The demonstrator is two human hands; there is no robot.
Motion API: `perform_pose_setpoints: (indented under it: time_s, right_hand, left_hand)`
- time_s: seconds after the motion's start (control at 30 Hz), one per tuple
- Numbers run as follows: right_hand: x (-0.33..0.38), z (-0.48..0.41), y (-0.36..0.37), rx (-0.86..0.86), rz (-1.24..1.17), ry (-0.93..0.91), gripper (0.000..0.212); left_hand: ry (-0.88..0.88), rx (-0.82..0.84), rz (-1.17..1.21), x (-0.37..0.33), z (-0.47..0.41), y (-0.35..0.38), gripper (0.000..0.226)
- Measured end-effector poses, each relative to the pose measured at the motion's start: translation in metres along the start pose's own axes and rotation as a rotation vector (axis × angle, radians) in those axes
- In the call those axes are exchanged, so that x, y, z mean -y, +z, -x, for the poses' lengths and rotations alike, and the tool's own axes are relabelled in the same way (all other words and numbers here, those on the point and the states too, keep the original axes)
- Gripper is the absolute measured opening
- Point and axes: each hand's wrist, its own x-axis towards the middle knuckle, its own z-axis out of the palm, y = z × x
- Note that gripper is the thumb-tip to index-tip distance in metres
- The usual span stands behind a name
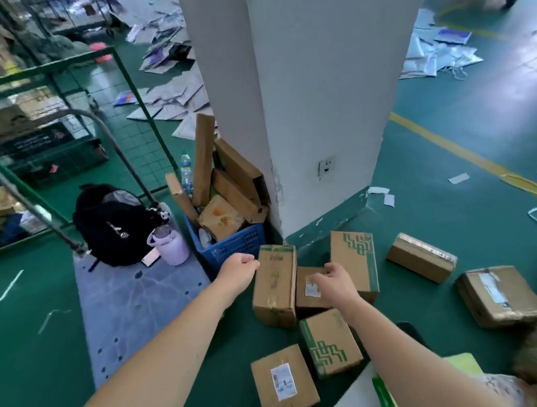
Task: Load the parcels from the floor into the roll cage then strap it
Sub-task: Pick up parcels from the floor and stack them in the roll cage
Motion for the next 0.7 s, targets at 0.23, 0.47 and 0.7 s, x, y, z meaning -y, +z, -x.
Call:
perform_pose_setpoints:
  time_s: [0.23, 0.47, 0.7]
  right_hand:
    - [0.018, -0.095, 0.017, -0.131, -0.156, 0.151, 0.063]
    - [0.007, -0.195, 0.075, -0.352, -0.41, 0.41, 0.059]
    - [-0.036, -0.283, 0.141, -0.469, -0.622, 0.653, 0.056]
  left_hand:
    - [0.08, 0.138, -0.182, -0.04, -0.136, 0.0, 0.036]
    - [0.129, 0.392, -0.501, -0.052, -0.305, 0.02, 0.038]
    - [0.186, 0.558, -0.732, -0.026, -0.434, 0.063, 0.04]
